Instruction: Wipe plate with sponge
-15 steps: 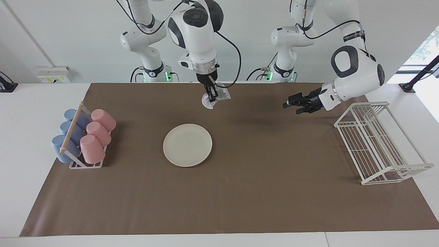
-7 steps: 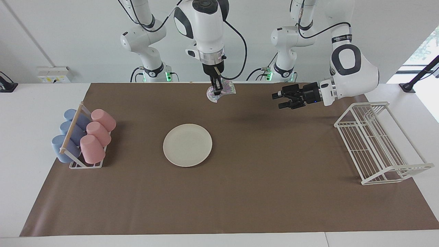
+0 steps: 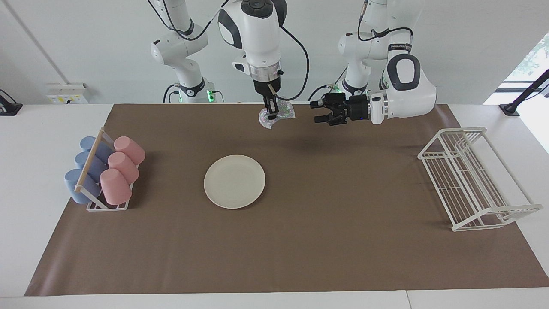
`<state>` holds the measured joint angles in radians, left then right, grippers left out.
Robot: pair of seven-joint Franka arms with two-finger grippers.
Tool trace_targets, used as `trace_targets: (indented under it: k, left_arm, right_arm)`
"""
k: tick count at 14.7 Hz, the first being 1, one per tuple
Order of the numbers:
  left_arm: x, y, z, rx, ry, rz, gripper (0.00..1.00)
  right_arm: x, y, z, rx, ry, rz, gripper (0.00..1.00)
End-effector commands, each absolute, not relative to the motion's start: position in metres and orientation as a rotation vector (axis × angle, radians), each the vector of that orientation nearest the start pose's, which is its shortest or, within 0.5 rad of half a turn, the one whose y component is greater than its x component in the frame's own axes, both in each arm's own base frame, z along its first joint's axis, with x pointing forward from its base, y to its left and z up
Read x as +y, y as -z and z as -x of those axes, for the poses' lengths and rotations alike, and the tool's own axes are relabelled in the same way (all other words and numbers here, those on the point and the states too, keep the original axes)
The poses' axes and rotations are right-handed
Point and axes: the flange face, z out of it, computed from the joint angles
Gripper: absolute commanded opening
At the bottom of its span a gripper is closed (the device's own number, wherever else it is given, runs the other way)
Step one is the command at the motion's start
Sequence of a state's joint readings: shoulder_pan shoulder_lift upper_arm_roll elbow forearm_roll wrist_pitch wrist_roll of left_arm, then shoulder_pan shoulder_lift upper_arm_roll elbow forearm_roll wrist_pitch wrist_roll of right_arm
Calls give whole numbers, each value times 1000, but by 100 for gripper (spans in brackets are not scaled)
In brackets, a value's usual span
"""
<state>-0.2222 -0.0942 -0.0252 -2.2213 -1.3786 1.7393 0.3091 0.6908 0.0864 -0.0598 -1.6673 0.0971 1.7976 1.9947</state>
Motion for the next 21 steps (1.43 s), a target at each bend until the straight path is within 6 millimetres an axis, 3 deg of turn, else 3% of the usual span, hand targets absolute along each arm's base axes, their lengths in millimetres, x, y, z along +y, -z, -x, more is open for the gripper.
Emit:
trace_targets:
  k: [1,3,5,7,8,9,10,11,19,20,21]
  left_arm:
    - [-238,-448,-444,58,250,-1828,100]
    - [-259,-447,-435,66,242,-1829,100]
    - [-260,-447,-434,65,245,-1829,100]
    - [-260,-447,-433,67,251,-1824,91]
    - [-260,-447,-434,70,252,-1825,83]
    - [-259,-447,-434,77,251,-1824,63]
    - [-259,-447,-434,86,255,-1822,25]
    - [-259,-447,-435,107,263,-1813,0]
    - [-259,-449,-435,121,272,-1802,0]
    - [-259,-449,-435,121,274,-1800,0]
    - [-259,-449,-435,121,274,-1800,0]
  right_arm:
    - [363,-552,-476,1977,-110,2342,0]
    - [363,-553,-476,1976,-110,2341,0]
    - [363,-553,-476,1976,-110,2341,0]
    - [363,-553,-477,1974,-108,2337,0]
    - [363,-553,-477,1973,-107,2336,0]
    - [363,-553,-477,1973,-105,2337,0]
    - [363,-553,-477,1971,-107,2337,0]
    - [363,-553,-477,1971,-105,2338,0]
    - [361,-553,-478,1959,-104,2355,1]
    - [359,-554,-477,1937,-104,2376,37]
    - [357,-555,-476,1885,-100,2417,99]
